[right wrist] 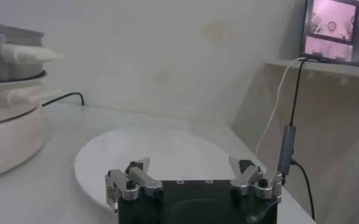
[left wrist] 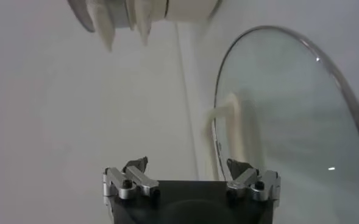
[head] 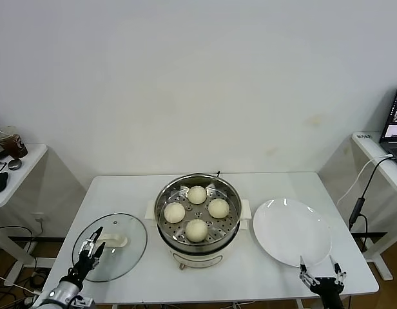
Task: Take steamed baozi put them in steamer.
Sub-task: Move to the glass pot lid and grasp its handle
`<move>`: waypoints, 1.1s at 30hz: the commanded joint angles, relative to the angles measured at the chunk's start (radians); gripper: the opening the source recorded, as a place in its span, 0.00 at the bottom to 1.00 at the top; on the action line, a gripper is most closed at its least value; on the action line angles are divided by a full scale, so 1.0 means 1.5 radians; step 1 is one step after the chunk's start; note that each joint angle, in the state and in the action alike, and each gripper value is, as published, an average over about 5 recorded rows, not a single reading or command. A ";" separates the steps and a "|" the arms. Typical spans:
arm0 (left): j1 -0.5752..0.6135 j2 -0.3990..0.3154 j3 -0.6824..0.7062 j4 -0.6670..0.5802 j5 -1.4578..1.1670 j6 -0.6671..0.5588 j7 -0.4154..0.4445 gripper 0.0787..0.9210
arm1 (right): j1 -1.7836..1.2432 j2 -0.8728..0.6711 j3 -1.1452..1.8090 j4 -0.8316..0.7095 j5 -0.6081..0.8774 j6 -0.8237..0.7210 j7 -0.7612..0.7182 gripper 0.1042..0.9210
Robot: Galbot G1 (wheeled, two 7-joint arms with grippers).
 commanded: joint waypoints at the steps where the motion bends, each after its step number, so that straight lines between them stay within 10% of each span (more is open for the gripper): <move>1: -0.100 0.007 0.039 0.067 0.025 0.004 0.001 0.88 | -0.004 0.004 -0.005 -0.005 -0.011 0.002 0.001 0.88; 10: -0.141 0.004 0.059 0.118 0.024 0.012 0.013 0.85 | 0.000 0.006 -0.007 -0.014 -0.016 0.005 0.002 0.88; 27: -0.115 0.009 0.064 0.113 -0.055 0.023 -0.002 0.30 | -0.004 0.007 -0.015 -0.010 -0.020 0.009 -0.002 0.88; 33: -0.040 0.025 0.067 0.009 -0.082 0.138 -0.048 0.15 | -0.010 0.005 -0.026 -0.003 -0.027 0.012 -0.002 0.88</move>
